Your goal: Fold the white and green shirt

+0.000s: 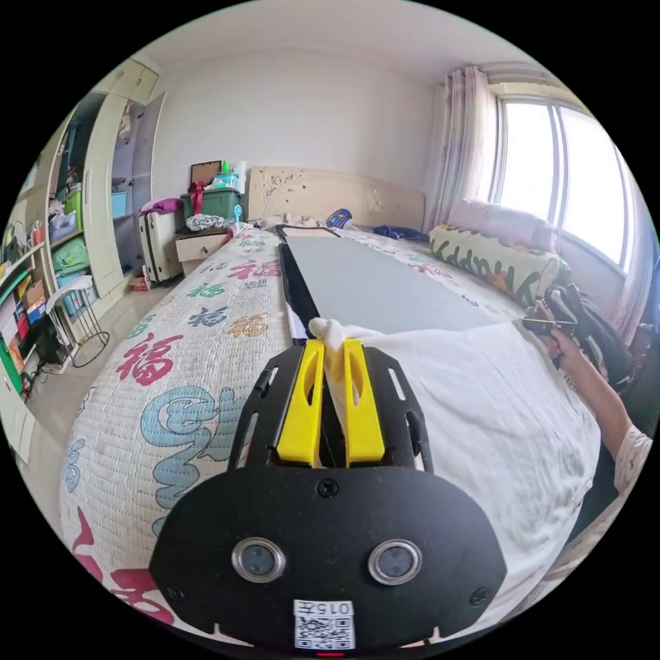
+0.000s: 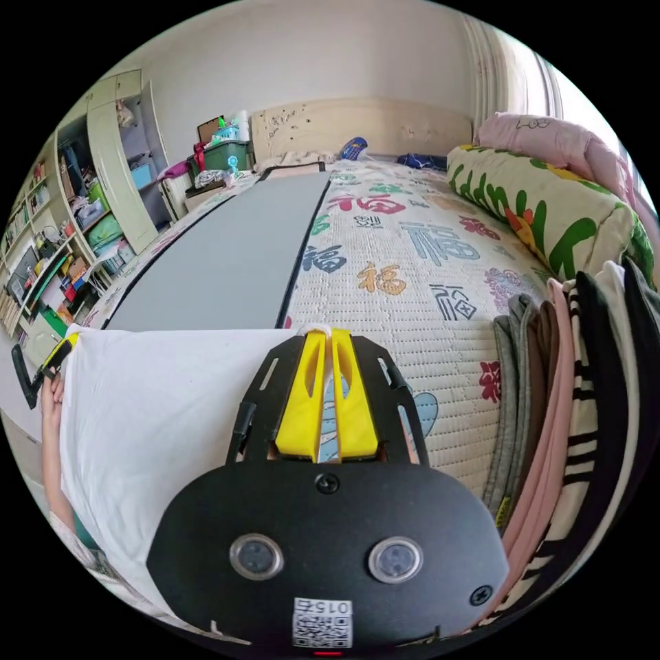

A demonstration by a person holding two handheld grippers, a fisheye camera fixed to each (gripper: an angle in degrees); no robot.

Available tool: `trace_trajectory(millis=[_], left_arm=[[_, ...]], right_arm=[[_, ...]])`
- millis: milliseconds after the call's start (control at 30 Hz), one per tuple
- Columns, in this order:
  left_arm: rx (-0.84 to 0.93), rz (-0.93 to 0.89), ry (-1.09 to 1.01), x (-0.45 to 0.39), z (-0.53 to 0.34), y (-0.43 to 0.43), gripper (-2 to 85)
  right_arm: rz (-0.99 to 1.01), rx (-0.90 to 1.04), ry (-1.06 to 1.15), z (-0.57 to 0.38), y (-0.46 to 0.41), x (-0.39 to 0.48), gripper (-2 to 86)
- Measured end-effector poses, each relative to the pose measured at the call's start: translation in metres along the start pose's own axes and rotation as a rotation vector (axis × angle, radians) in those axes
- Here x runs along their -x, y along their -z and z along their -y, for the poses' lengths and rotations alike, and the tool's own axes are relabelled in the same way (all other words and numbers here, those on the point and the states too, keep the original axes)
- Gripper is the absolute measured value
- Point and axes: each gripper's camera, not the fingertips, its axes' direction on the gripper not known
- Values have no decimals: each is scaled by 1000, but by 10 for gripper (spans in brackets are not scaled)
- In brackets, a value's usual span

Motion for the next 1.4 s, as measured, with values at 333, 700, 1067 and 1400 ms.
trace_trajectory(millis=[333,700,1067,1400], left_arm=[[-350,-270,407,136,-33,93,83],[-396,-425,231,133,-90,251,81],[-272,-253,385,114,-285,342,125],[-313,-469,328,158,-302,357,109]], right_arm=[[652,-419,-181,-81,133,-216,62],[413,-238,269,-188,259,-119,55],[81,-352,90,-433,309,-171,87],[38,-227,74,-443,229,-214,92]])
